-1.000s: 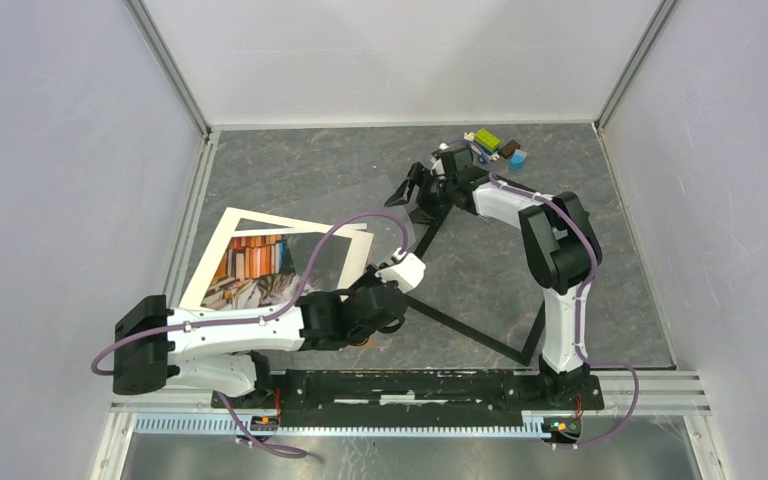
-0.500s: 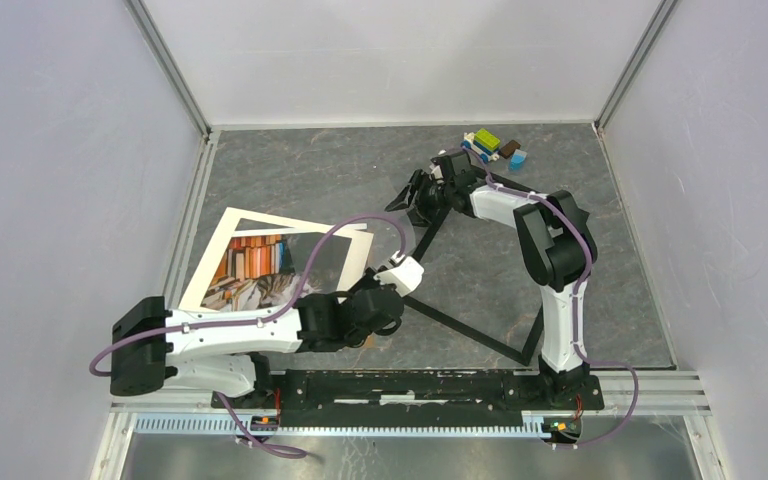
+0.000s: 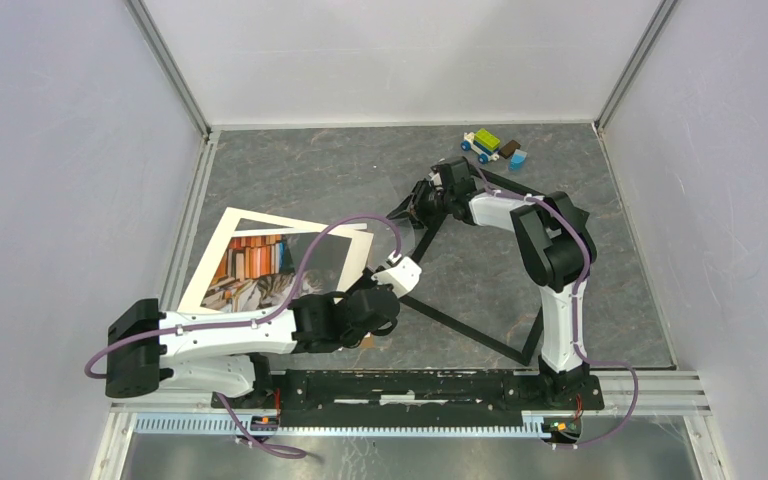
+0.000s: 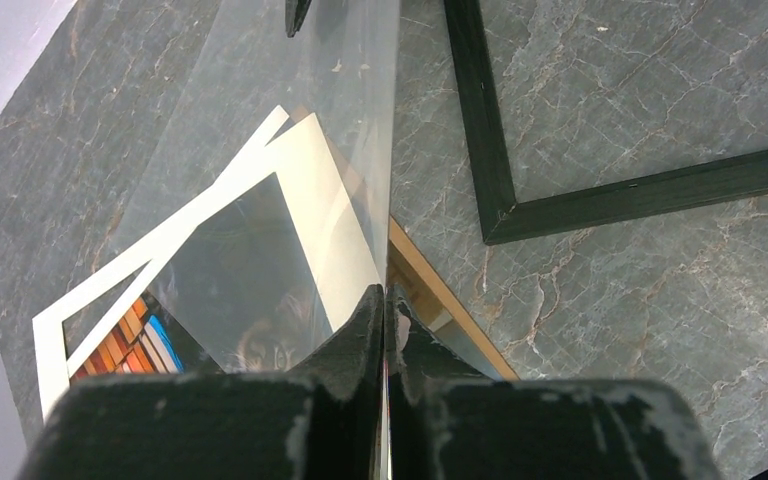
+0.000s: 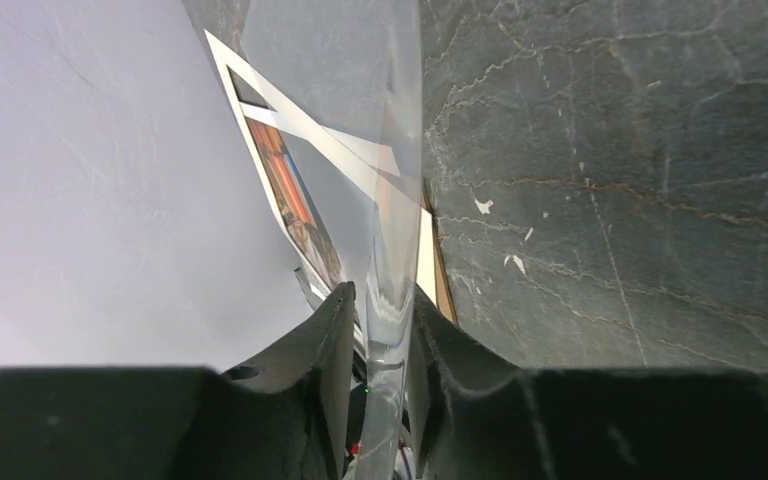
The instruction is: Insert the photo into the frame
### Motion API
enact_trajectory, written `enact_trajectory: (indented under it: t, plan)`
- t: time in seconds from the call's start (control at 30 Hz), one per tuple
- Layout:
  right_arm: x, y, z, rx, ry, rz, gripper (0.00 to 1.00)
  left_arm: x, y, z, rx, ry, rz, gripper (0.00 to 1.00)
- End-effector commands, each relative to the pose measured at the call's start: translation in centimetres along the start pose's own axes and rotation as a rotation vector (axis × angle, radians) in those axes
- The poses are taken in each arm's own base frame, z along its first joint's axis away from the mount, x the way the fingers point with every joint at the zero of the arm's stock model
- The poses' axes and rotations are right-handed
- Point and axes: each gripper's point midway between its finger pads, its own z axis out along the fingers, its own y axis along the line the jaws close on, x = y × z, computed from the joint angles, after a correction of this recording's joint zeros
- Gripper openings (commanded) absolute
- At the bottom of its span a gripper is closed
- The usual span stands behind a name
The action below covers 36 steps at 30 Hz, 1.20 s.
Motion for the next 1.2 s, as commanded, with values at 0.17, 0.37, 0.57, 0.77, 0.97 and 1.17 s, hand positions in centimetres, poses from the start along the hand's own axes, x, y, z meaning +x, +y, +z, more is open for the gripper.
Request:
enact_trajectory:
  t: [0.17, 0.37, 0.57, 0.77, 0.97, 1.17]
  plan:
    - [0.3, 2.5, -1.2, -0.052, -0.016, -0.059, 0.03, -1.8, -0.7, -0.7, 0.055, -0.053, -0.078, 0.30]
    - [-1.0, 4.0, -2.7, -0.049, -0.073, -0.195, 0.00, -2.9, -1.0, -2.8, 0.159, -0.066, -0.177, 0.53]
    - [-3.2, 3.9, -5.9, 0.071, -0.166, -0.435, 0.00, -5.5, -0.7, -5.7, 0.286, -0.153, -0.243, 0.77]
    - [-3.2, 2.2, -11.2, 0.128, -0.366, -0.583, 0.00, -11.1, 1.8, -8.4, 0.312, -0.342, -0.369, 1.00]
    - [-2.8, -1.9, -16.4, 0.138, -0.626, -0.399, 0.00, -17.8, 3.2, -6.3, 0.286, -0.417, -0.552, 1.00]
    - [-3.0, -6.5, -18.8, 0.233, -0.775, -0.273, 0.00, -19.8, 3.8, -2.2, 0.230, -0.448, -0.702, 1.00]
